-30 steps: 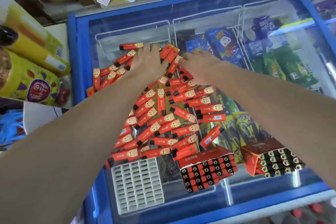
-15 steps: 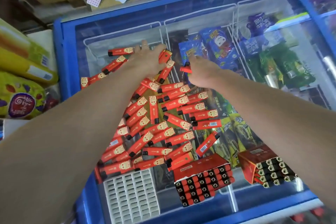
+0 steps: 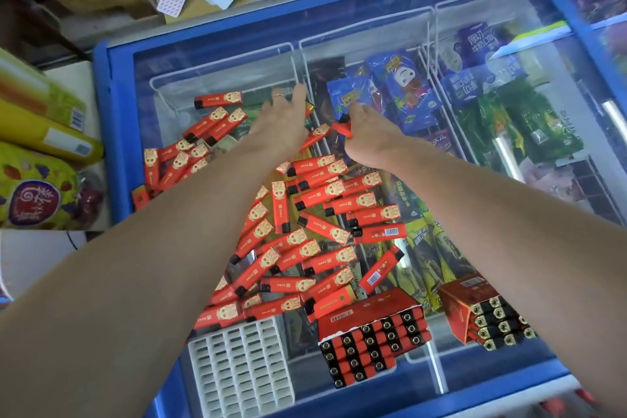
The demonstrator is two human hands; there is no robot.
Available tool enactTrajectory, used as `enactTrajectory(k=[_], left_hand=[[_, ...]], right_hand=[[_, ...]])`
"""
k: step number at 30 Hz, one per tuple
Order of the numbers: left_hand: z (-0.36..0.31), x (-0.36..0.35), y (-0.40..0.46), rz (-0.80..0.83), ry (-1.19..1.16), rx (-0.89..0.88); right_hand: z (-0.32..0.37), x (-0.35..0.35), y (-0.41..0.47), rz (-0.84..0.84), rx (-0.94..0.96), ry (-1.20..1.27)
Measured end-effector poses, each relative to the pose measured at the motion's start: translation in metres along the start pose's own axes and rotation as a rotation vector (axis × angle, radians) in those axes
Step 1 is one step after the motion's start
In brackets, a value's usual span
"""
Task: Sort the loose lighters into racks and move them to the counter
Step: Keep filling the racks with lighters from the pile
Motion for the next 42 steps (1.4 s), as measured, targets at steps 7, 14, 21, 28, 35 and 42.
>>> enactTrajectory(k=[7,14,21,28,35,42], left_hand=[[0.009,0.011,-0.007,-0.067,-0.218,0.055],[0.025,0.016,-0.042,-0.029,-1.311,0.345],[0.021,0.003,-0.111,0.033,-1.59,0.325],[-0.022,-0.015,-0.204,0.062,-1.446,0.241],[-0.061,-0.048,-0.281,0.029,-1.271,0.174],[-0.073,-0.069,-0.34,-0.114,-1.119,0.157]], right_hand=[[-0.006,0.005,-0.001,0.022,-0.012,0.197],[-0.016,0.011,-0.014,0.005,-0.069,0.422],[-0.022,-0.004,-0.073,-0.144,-0.228,1.324],[0.003,-0.018,-0.169,-0.019,-0.141,1.639],[-0.002,-0.056,-0.257,-0.036,-0.16,1.469],[-0.018,-0.084,-0.312,0.011,-0.102,1.398]])
Point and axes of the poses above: each hand's wrist, its own y-axis towards the middle knuckle, its own x-axis out of the back of the hand, z = x × y, the point moved 6 cm from there along y, towards the middle knuckle, and after that the axes turned 1 degree about z, right-handed, at the moved point
